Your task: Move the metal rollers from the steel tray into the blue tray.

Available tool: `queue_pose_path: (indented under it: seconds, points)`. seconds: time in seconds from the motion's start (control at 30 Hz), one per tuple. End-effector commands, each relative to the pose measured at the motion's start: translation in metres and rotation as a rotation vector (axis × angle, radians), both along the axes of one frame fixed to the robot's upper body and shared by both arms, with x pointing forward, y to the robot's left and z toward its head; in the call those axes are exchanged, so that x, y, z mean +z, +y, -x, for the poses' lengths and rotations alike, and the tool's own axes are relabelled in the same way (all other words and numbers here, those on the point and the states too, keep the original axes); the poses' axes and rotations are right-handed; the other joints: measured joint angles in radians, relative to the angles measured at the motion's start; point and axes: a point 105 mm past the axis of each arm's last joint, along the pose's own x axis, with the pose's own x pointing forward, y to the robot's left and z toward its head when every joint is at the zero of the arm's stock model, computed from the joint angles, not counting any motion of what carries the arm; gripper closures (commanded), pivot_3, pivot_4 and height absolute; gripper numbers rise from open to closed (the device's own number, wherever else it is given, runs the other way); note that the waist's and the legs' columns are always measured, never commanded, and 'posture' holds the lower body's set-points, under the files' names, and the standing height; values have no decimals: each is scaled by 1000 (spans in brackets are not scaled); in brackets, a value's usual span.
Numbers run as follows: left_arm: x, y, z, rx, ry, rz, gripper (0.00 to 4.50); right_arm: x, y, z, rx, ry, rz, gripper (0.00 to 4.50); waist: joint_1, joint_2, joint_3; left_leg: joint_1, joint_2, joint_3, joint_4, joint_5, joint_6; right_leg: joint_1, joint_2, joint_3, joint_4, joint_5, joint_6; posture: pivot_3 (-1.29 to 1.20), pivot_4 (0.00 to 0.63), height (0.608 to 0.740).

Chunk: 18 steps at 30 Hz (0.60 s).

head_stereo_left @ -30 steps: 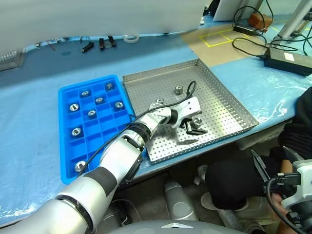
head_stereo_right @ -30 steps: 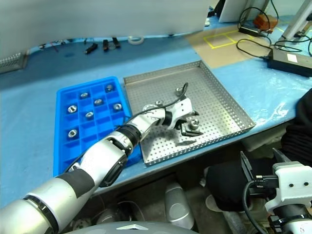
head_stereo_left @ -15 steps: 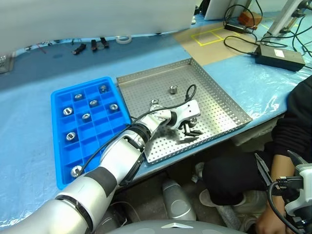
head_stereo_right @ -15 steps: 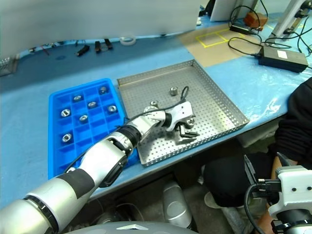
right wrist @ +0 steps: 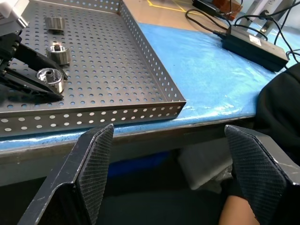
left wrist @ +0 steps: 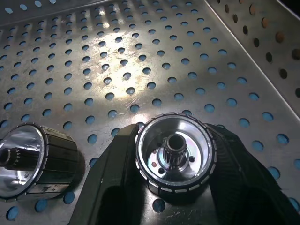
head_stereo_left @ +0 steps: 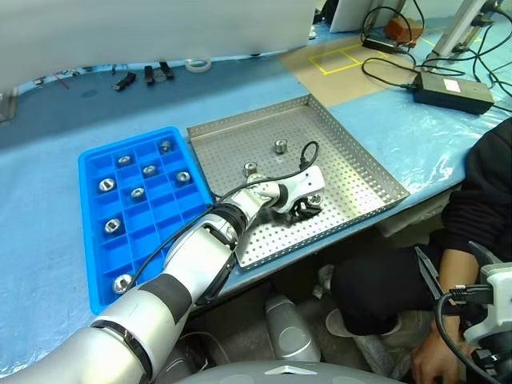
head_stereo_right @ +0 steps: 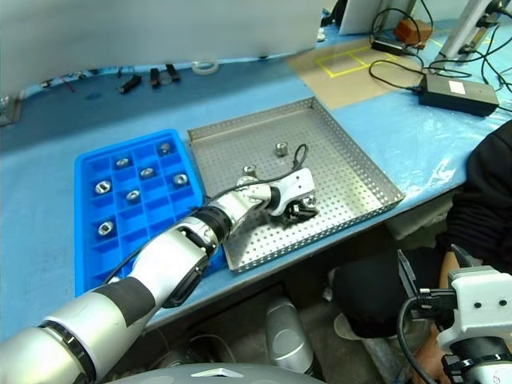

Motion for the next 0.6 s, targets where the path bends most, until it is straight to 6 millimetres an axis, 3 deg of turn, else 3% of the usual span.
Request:
queue_pose_path:
  seconds: [0.03, 0.2, 0.33, 0.43, 0.6]
  points:
    - [-8, -63, 61, -189, 108, 103, 2750, 11, 9, -4, 46, -38, 1, 463, 1, 0, 0, 0, 0, 0, 0, 0, 0, 0, 0, 0, 0, 0, 0, -861, 150, 740]
    - [2, -59, 56, -194, 108, 143, 2750, 12, 14, -9, 89, -38, -20, 463, 2, 0, 0, -1, -1, -3, 0, 0, 0, 1, 0, -3, 0, 0, 0, -827, 150, 740]
    - [32, -53, 43, -210, 90, 256, 2750, 16, 24, -16, 165, -42, -46, 463, 4, 0, 0, -3, -2, -5, 1, 0, 0, 2, -1, -5, 0, 2, -3, -782, 150, 740]
    - [61, -37, 30, -229, 65, 350, 2750, 22, 31, -24, 225, -51, -54, 463, 10, 0, 0, -3, -4, -7, 1, 0, 1, 4, -4, -9, 0, 4, -6, -734, 150, 740]
    - [92, -1, 4, -180, -31, 420, 2750, 32, 42, -48, 342, -70, -49, 463, 28, 0, 0, -3, -8, -13, 3, -1, 3, 10, -8, -17, -1, 4, -7, -604, 150, 740]
